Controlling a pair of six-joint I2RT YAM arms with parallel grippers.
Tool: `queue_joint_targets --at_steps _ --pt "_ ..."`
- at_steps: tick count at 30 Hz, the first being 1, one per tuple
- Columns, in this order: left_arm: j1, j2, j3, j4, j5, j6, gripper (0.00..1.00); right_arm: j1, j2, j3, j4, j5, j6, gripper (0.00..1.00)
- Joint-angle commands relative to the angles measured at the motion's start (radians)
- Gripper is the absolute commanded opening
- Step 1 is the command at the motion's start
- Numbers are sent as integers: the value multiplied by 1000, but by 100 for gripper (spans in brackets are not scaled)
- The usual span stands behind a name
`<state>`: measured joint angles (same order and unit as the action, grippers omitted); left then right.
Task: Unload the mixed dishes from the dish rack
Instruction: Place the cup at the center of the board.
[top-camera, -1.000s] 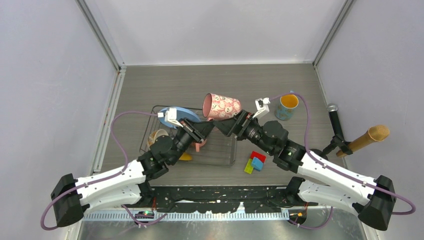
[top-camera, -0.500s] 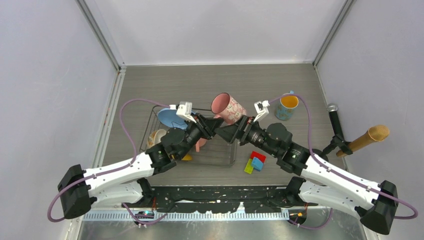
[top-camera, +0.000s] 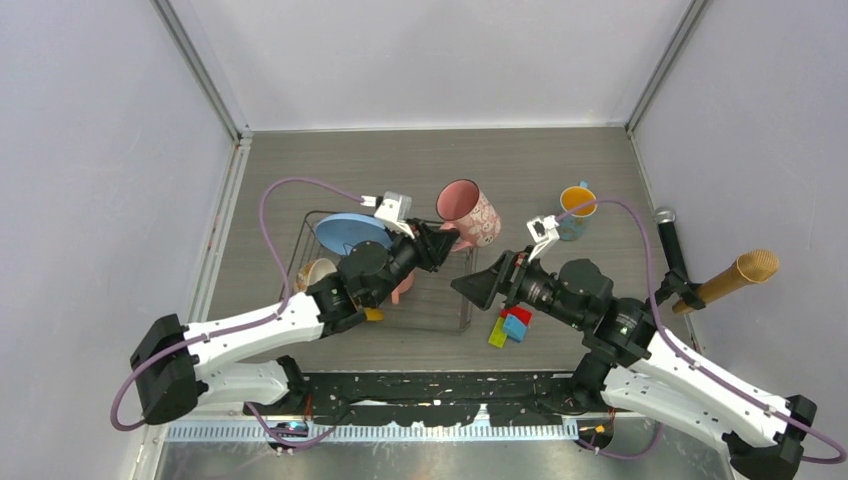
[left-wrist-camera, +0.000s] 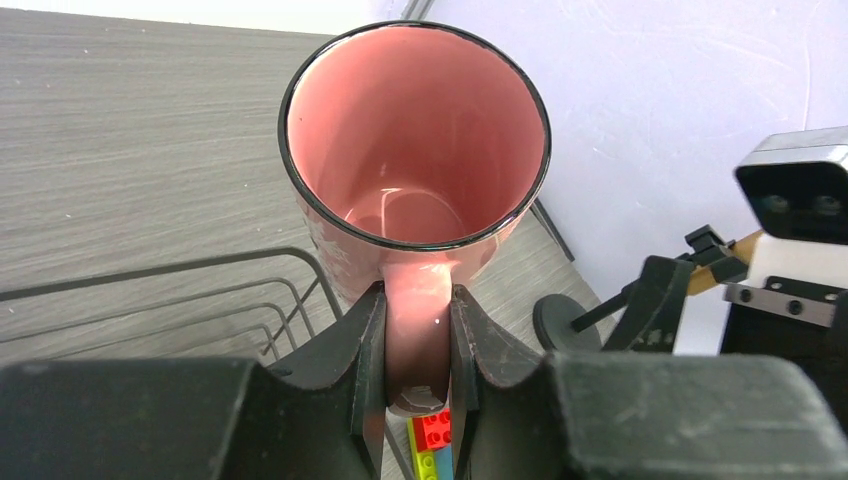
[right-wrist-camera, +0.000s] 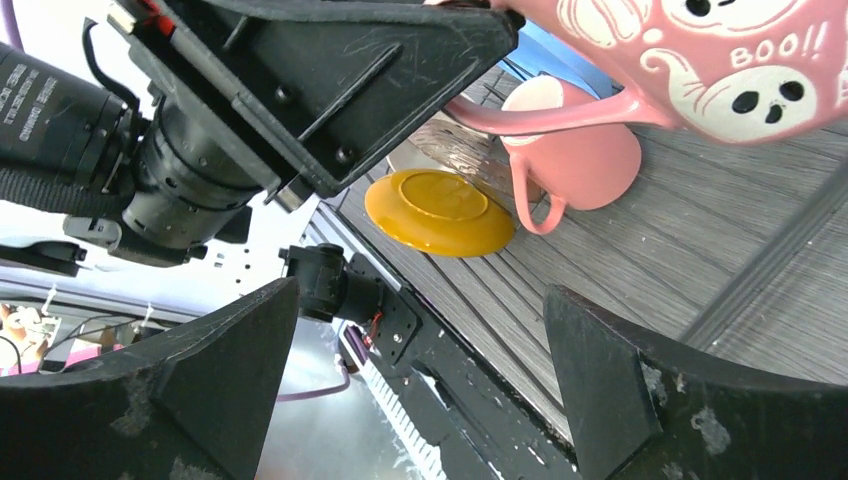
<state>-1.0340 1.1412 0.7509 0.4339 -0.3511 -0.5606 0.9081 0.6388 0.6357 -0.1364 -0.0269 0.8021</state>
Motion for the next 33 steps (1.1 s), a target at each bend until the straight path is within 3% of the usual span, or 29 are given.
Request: queue_joint_targets --at_steps 1,7,13,19,23,25,33 --pt "-5 -5 101 173 14 66 0 2 -74 57 -81 55 -68 99" --pt "-4 25 122 156 100 128 0 2 -99 167 -253 276 -109 99" --pt "-5 22 137 122 233 186 0 2 -72 292 -325 293 -160 99" --pt "-5 1 138 70 308 244 0 2 25 437 -527 466 -127 98" --pt "-6 -10 145 16 477 307 0 3 101 520 -630 511 -123 93" --pt "-6 -16 135 14 536 326 0 2 144 559 -700 504 -118 85" --pt "-13 -33 131 -36 610 394 0 2 295 635 -868 462 -101 72"
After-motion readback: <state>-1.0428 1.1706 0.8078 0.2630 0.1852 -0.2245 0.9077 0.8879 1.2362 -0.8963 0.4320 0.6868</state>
